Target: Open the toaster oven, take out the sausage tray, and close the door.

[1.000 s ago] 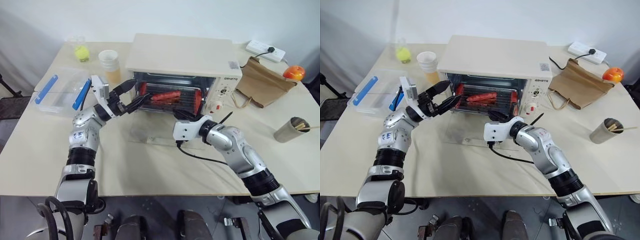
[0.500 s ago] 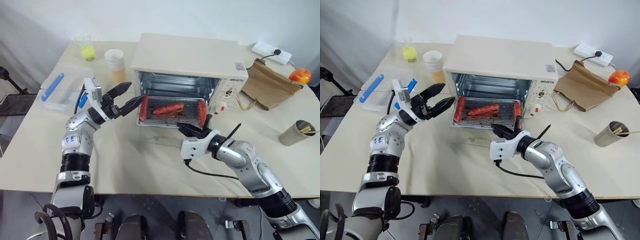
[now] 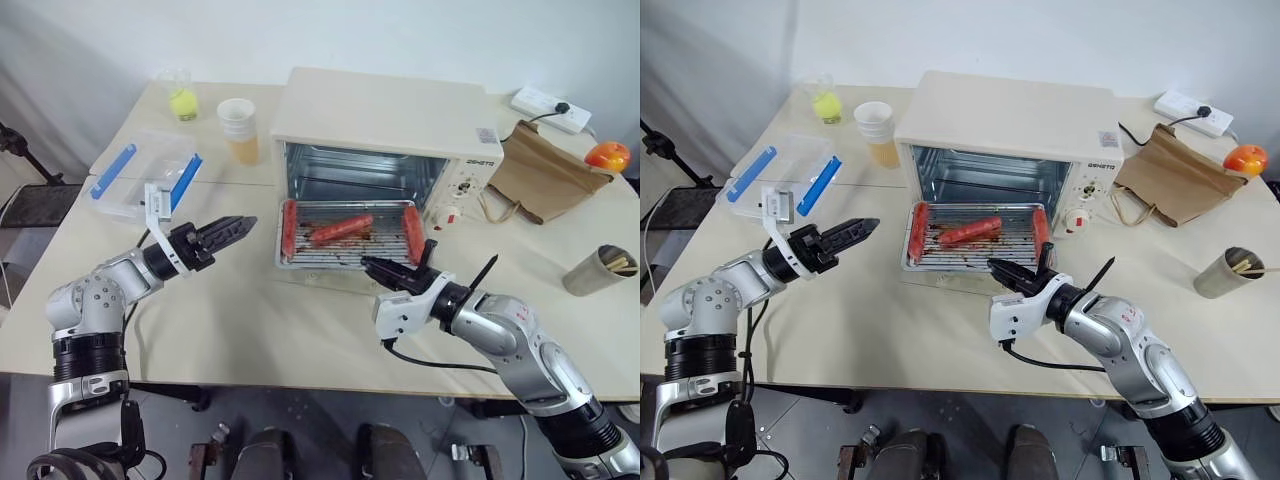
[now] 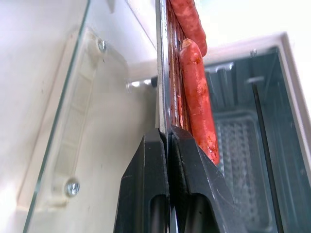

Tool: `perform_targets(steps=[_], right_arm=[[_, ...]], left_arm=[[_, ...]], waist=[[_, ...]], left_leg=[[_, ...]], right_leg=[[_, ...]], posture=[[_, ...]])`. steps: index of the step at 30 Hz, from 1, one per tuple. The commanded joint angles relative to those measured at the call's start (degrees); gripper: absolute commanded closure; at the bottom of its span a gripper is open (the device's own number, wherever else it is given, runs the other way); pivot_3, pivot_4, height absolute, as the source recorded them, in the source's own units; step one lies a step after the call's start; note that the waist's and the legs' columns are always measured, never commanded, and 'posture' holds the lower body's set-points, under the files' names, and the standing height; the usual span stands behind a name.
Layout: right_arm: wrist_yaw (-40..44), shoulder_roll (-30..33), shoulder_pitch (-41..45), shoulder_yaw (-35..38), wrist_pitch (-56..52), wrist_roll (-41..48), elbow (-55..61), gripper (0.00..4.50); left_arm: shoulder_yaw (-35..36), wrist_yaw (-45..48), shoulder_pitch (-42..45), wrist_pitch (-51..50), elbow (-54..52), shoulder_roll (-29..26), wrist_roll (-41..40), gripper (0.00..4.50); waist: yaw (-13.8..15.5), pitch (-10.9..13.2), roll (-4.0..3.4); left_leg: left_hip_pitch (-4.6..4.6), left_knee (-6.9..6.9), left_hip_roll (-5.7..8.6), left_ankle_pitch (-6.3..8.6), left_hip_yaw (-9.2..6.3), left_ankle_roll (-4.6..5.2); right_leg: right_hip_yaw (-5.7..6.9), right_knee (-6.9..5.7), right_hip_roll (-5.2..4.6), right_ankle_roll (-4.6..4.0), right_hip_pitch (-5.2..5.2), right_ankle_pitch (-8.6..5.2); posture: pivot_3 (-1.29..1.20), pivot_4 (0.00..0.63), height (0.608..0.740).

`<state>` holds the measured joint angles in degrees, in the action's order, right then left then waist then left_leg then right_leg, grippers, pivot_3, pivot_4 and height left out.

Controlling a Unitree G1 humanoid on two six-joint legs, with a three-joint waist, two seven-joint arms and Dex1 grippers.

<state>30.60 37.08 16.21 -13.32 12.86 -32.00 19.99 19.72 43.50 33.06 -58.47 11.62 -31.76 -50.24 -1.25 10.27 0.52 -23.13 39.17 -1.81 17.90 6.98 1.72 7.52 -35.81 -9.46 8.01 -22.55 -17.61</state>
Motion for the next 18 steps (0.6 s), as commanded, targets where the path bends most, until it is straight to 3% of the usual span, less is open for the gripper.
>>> perform_targets(steps=[1, 4, 11, 18], right_arm=[[-0.1, 0.4, 1.4, 1.2, 1.9, 1.5, 1.0, 4.47], [0.2, 0.4, 1.9, 1.2, 2.8, 1.8, 0.5, 4.47], [1.0, 0.4, 3.4, 1.3, 4.5, 2.9, -1.6, 4.50], [1.2, 0.2, 3.8, 1.1, 5.1, 3.3, -2.0, 4.50]], left_arm=[[1.8, -3.6, 1.1, -4.0, -2.4, 1.1, -3.1, 0.00], [2.3, -6.3, 1.3, -6.5, -2.4, 2.4, -4.0, 0.00], [2.8, -10.3, 1.5, -9.6, -1.9, 4.8, -5.0, 1.73], [1.4, -11.1, 2.1, -9.7, -1.5, 5.2, -3.8, 1.73]], waist=[[-0.1, 0.0, 0.00], [-0.2, 0.0, 0.00], [-0.3, 0.0, 0.00], [-0.3, 0.0, 0.00]], left_leg=[[0.00, 0.00, 0.02, 0.00, 0.00, 0.00], [0.00, 0.00, 0.05, -0.01, 0.00, -0.01], [0.02, -0.01, 0.09, -0.02, 0.02, -0.03], [0.02, -0.01, 0.09, -0.03, 0.02, -0.05]], right_leg=[[0.01, 0.00, 0.00, 0.00, 0.00, 0.00], [0.03, 0.00, 0.02, 0.00, 0.00, 0.00], [0.02, 0.00, 0.04, 0.00, 0.00, 0.00], [0.01, 0.00, 0.05, 0.00, 0.00, 0.00]], posture=[[0.00, 0.150, 0.740], [0.00, 0.150, 0.740], [0.00, 0.150, 0.740], [0.00, 0.150, 0.740]])
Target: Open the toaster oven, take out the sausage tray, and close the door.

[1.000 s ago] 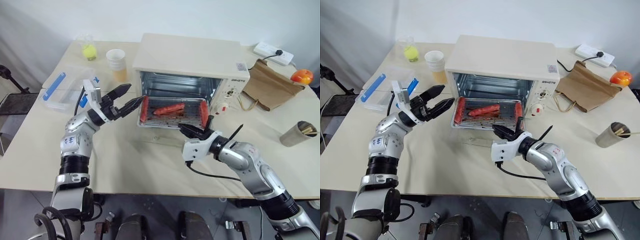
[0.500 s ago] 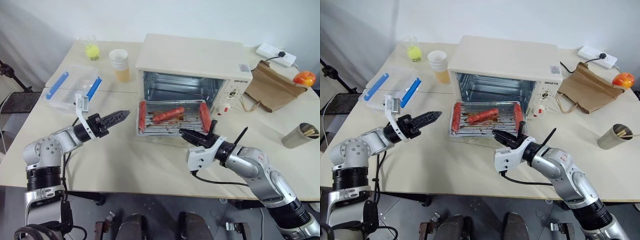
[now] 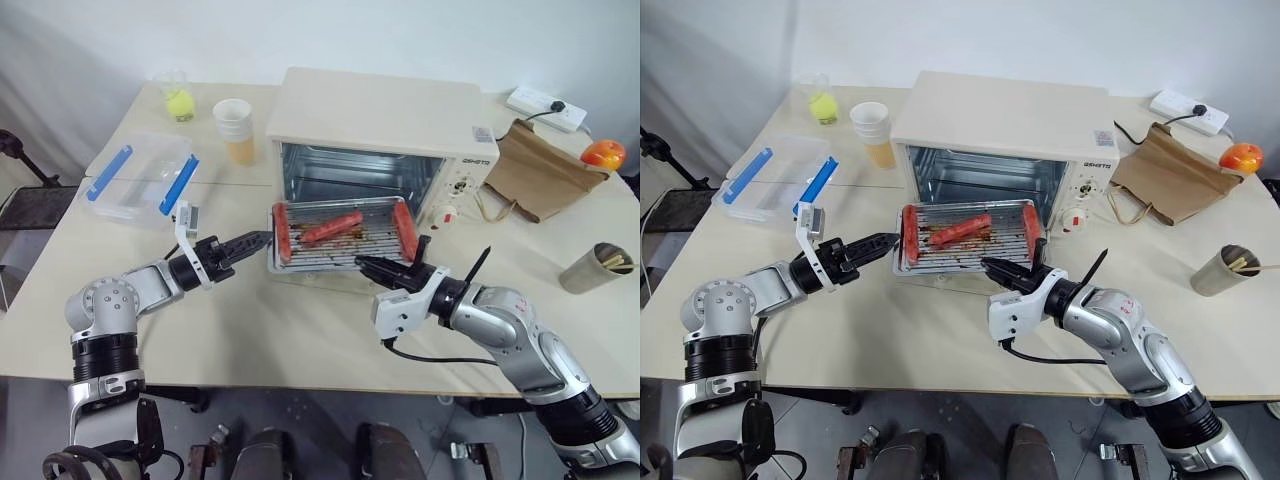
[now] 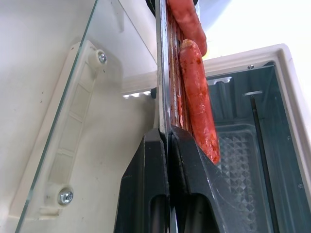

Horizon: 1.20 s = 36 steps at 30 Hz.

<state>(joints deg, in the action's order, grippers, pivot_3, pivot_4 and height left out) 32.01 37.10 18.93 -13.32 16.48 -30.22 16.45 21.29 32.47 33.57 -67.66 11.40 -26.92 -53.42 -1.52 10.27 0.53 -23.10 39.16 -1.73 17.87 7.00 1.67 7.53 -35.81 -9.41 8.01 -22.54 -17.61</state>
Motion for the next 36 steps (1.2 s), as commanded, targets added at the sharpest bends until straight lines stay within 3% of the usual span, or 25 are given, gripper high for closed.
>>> perform_targets(steps=[1, 14, 17, 21, 32, 36], right_arm=[[-0.1, 0.2, 1.1, 1.0, 1.6, 1.6, 1.5, 4.50], [1.0, 0.6, 2.5, 1.2, 4.8, 3.0, -0.7, 4.50], [0.8, 0.6, 2.7, 1.4, 5.6, 3.5, -1.0, 4.50], [0.9, 1.0, 2.5, 1.5, 6.0, 3.5, -1.6, 4.50], [0.6, 1.3, 2.1, 1.6, 6.3, 3.9, -2.6, 4.50], [0.5, 1.2, 2.3, 1.5, 6.3, 4.0, -3.1, 4.50]], left_arm=[[-0.1, -0.5, 1.9, -0.9, -1.1, 0.7, -0.9, 1.73], [4.0, -5.8, 8.3, -11.5, 5.0, 4.8, -3.9, 1.73], [6.4, -7.5, 9.1, -13.2, 6.6, 5.8, -5.0, 2.30], [8.2, -6.7, 8.9, -15.4, 6.1, 5.3, -6.7, 3.48], [10.8, -4.6, 5.9, -13.4, 2.8, 2.5, -8.4, 3.48], [11.2, -4.5, 4.5, -11.8, 0.3, 2.4, -9.0, 2.58]], waist=[[0.0, 0.0, 0.00], [0.0, 0.0, 0.01], [0.0, 0.0, 0.01], [0.0, 0.0, 0.02], [0.0, 0.0, 0.02], [0.0, 0.0, 0.02]], left_leg=[[0.00, 0.00, 0.00, 0.00, 0.00, 0.00], [0.00, 0.01, 0.01, -0.01, -0.01, -0.01], [0.01, 0.01, 0.01, -0.01, -0.01, -0.02], [0.00, 0.02, 0.02, -0.01, -0.01, -0.02], [0.01, 0.01, 0.01, -0.02, -0.01, -0.03], [0.01, 0.01, 0.00, -0.02, -0.02, -0.03]], right_leg=[[0.00, 0.00, 0.00, 0.00, 0.00, 0.00], [0.02, 0.00, 0.01, 0.00, 0.01, 0.00], [0.01, -0.01, 0.01, 0.00, 0.01, 0.00], [0.01, 0.00, 0.00, 0.00, 0.02, 0.00], [0.00, -0.01, 0.00, 0.00, 0.01, 0.00], [0.00, -0.01, 0.00, 0.00, 0.01, 0.00]], posture=[[0.00, 0.150, 0.740], [0.00, 0.150, 0.740], [0.00, 0.150, 0.740], [0.00, 0.150, 0.740], [0.00, 0.150, 0.740], [0.00, 0.150, 0.740]])
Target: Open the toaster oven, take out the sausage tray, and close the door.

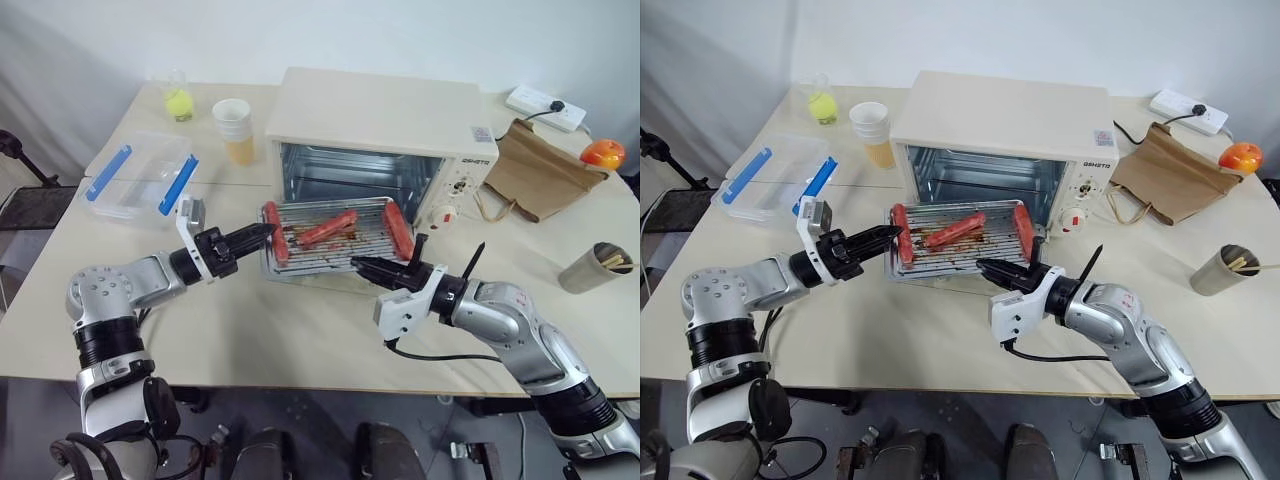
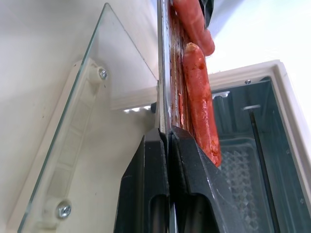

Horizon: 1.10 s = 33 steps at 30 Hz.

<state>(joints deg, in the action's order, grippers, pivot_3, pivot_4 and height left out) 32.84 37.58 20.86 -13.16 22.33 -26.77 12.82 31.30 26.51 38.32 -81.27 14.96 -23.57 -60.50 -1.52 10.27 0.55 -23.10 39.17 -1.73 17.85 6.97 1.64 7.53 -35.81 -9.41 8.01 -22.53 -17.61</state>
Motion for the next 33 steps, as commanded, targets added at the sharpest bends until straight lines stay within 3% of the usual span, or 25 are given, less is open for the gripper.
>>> perform_targets(steps=[1, 2, 10, 22, 25, 31, 33], right_arm=[[-0.4, 0.7, 0.4, 1.4, 0.5, 0.5, 0.5, 4.50], [-0.4, 0.7, 0.4, 1.4, 0.5, 0.5, 0.5, 4.50], [-0.3, 0.6, 0.6, 1.4, 0.9, 0.7, -0.1, 4.50], [-0.1, 0.5, 1.4, 1.2, 1.5, 1.2, -0.3, 4.50], [-0.1, 0.6, 1.4, 1.4, 1.5, 1.3, -0.2, 4.50], [0.0, 0.5, 1.6, 1.5, 1.5, 1.5, 0.1, 4.50], [0.0, 0.5, 1.5, 1.6, 1.5, 1.6, 0.1, 4.50]], left_arm=[[0.6, 2.3, -0.7, 2.3, -3.7, -1.6, -1.4, 2.31], [0.3, 2.7, -1.1, 2.6, -3.7, -2.2, -1.1, 2.00], [-1.2, 1.9, -1.7, 3.8, -0.9, -5.0, 1.4, 2.00], [-5.5, 2.5, -0.7, 3.7, -0.2, -1.4, 1.6, 2.00], [-5.7, 2.1, 0.2, 3.9, 0.7, -1.1, 2.1, 2.58], [-7.5, 2.3, 1.2, 3.4, 1.9, -0.8, 2.8, 4.29], [-7.4, 1.7, 2.0, 2.7, 2.1, 0.3, 2.2, 4.49]], waist=[[0.0, 0.0, 0.00], [0.0, 0.0, 0.00], [0.0, 0.0, 0.00], [0.0, 0.0, 0.00], [0.0, 0.0, 0.00], [0.0, 0.0, 0.00], [0.0, 0.0, 0.00]], left_leg=[[0.00, 0.00, 0.00, 0.00, 0.00, 0.00], [0.00, 0.00, 0.00, 0.00, 0.00, 0.00], [0.00, 0.00, 0.01, 0.00, 0.01, 0.00], [0.00, 0.00, 0.02, 0.00, 0.02, 0.00], [0.00, 0.00, 0.02, 0.00, 0.02, 0.00], [0.00, 0.00, 0.02, 0.00, 0.03, 0.00], [0.00, 0.00, 0.02, 0.00, 0.03, 0.00]], right_leg=[[0.00, 0.00, 0.00, 0.00, 0.00, 0.00], [-0.01, 0.00, 0.00, 0.00, 0.00, 0.00], [-0.01, 0.00, 0.00, 0.00, 0.00, 0.00], [-0.01, 0.00, 0.00, 0.00, 0.00, 0.00], [-0.01, 0.00, 0.00, 0.00, 0.00, 0.00], [-0.02, 0.00, 0.00, 0.00, 0.00, 0.00], [-0.01, 0.00, 0.00, 0.00, 0.00, 0.00]], posture=[[0.00, 0.150, 0.740], [0.00, 0.150, 0.740], [0.00, 0.150, 0.740], [0.00, 0.150, 0.740], [0.00, 0.150, 0.740], [0.00, 0.150, 0.740], [0.00, 0.150, 0.740]])
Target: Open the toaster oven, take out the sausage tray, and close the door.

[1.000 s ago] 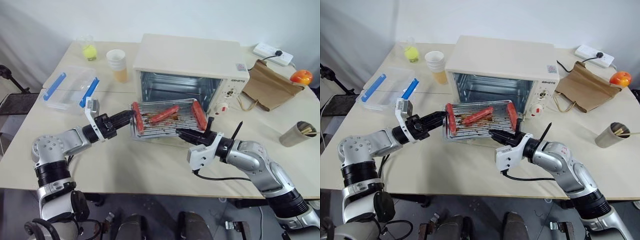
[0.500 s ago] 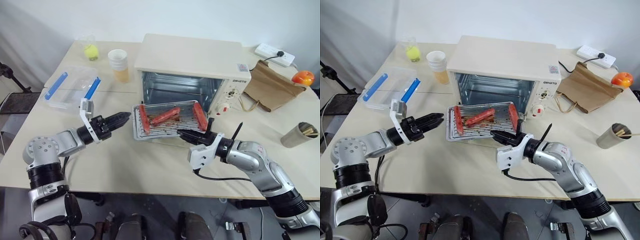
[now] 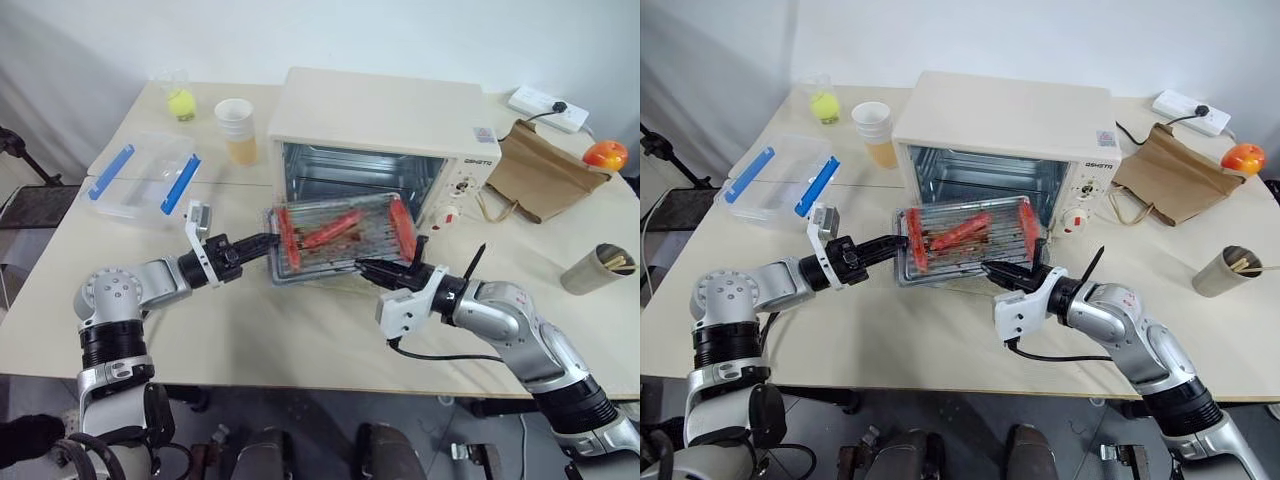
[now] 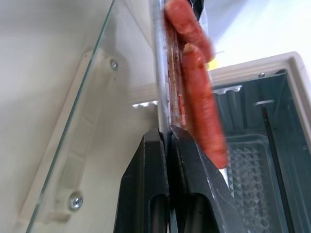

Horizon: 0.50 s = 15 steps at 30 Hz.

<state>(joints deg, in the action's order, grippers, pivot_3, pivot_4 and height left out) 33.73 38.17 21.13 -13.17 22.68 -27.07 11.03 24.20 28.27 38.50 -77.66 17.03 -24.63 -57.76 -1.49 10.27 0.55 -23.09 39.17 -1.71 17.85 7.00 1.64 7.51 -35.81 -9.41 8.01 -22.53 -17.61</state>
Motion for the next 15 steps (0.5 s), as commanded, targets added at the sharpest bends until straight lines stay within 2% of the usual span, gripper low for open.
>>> perform_targets(steps=[1, 7, 15], right_arm=[[-0.9, -0.1, 1.2, 1.6, 1.2, 2.0, 1.9, 4.50], [-0.7, -0.2, 1.3, 1.5, 1.4, 2.7, 2.1, 4.50], [1.3, -0.2, 2.0, 1.2, 1.4, 5.7, 1.6, 4.50]], left_arm=[[-0.2, -0.3, 2.2, -1.2, 0.3, 1.7, -0.8, 4.49], [1.4, -2.5, 4.3, -4.1, 2.0, 3.3, -1.9, 4.49], [4.6, -3.6, 7.6, -14.6, 5.3, 4.4, -3.8, 4.49]], waist=[[0.0, 0.0, 0.00], [0.0, 0.0, 0.00], [0.0, 0.0, 0.01]], left_leg=[[0.00, 0.00, 0.00, 0.00, 0.00, 0.00], [0.00, 0.00, 0.00, 0.00, -0.01, 0.00], [0.00, 0.00, 0.01, 0.00, -0.01, 0.00]], right_leg=[[0.00, 0.00, 0.00, 0.00, 0.00, 0.00], [0.01, 0.00, 0.00, 0.00, 0.00, 0.00], [0.02, -0.01, 0.00, 0.00, 0.00, 0.00]], posture=[[0.00, 0.150, 0.740], [0.00, 0.150, 0.740], [0.00, 0.150, 0.740]])
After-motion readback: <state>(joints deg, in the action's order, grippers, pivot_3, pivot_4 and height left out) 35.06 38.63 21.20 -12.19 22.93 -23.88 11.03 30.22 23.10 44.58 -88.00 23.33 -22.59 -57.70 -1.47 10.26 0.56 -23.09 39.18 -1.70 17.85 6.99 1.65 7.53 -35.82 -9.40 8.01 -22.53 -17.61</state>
